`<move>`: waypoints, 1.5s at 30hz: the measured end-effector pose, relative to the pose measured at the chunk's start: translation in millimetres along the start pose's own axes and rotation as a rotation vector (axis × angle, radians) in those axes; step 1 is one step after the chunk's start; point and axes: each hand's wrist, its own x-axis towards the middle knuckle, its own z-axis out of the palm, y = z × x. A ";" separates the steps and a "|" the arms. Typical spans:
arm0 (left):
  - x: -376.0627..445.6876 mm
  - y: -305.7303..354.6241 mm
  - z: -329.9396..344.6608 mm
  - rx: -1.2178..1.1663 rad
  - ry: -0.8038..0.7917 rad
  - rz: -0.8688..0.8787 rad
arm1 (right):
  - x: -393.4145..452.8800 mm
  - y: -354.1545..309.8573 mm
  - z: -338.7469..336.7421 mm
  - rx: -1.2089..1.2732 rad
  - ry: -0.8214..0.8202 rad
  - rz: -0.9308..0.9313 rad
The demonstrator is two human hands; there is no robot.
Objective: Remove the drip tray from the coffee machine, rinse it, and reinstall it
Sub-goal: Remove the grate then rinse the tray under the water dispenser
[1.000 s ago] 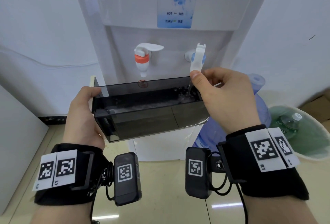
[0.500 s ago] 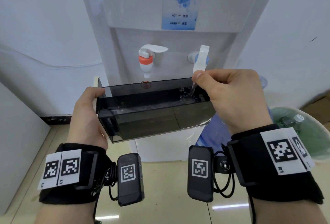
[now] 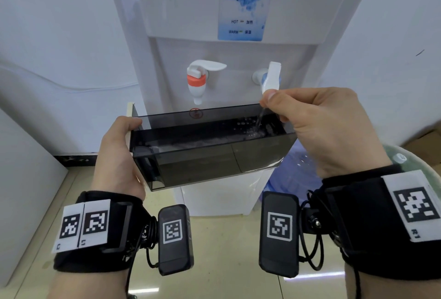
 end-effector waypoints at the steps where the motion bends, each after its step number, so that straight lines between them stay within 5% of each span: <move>1: -1.0 1.1 1.3 0.014 0.007 -0.012 | -0.7 -1.9 -2.5 -0.008 -0.006 0.016; 14: -54.0 72.1 -20.3 0.073 0.020 -0.137 | -36.8 -87.8 -18.9 0.031 -0.006 0.093; 24: -126.2 140.9 -56.8 0.018 0.041 -0.165 | -79.3 -153.5 -43.3 -0.307 -0.121 0.136; 31: -176.1 204.4 -100.4 -0.038 0.064 -0.154 | -114.2 -202.1 -26.1 -0.503 -0.031 0.200; 35: -213.6 266.3 -127.1 -0.074 0.068 -0.121 | -140.3 -266.1 -15.1 -0.443 -0.066 0.266; 41: -294.5 362.5 -182.3 -0.133 0.069 -0.080 | -206.8 -383.9 -0.4 -0.072 -0.253 0.677; 45: -341.8 417.4 -210.0 -0.184 0.068 -0.041 | -244.2 -463.5 3.1 0.022 -0.327 0.684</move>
